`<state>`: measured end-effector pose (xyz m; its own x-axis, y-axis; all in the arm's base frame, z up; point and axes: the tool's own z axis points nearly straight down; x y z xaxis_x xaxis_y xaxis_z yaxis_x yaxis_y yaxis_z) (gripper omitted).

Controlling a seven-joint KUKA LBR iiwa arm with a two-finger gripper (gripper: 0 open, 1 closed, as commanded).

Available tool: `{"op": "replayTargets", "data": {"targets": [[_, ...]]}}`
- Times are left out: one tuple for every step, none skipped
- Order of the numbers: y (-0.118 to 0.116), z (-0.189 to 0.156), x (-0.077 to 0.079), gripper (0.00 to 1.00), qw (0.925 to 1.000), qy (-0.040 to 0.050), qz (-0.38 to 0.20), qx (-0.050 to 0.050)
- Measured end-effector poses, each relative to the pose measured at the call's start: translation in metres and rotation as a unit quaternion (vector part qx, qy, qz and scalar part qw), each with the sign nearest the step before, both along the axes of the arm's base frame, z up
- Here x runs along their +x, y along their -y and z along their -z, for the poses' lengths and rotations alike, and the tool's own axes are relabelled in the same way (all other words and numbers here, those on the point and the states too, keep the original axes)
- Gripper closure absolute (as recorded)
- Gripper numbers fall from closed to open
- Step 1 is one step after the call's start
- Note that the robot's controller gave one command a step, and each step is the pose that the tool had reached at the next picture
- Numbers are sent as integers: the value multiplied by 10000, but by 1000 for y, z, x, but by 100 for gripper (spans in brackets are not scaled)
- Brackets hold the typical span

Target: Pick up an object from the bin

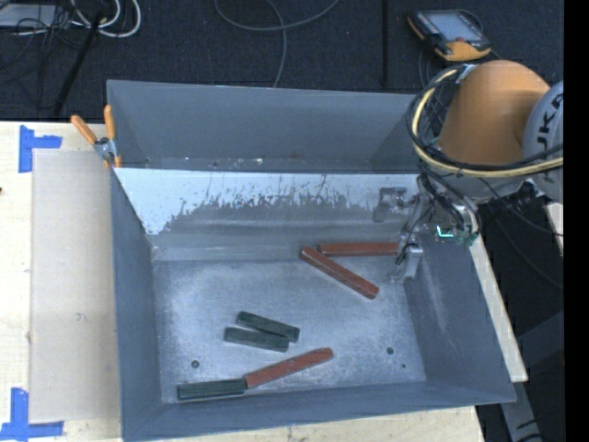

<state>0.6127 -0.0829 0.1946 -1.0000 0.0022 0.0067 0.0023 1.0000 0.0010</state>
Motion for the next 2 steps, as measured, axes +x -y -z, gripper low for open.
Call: {"op": "replayTargets", "data": {"targets": [[0,-4,2,0,10000,35,-8,-4],[-2,29,1,0,9994,69,-333,-9]]}}
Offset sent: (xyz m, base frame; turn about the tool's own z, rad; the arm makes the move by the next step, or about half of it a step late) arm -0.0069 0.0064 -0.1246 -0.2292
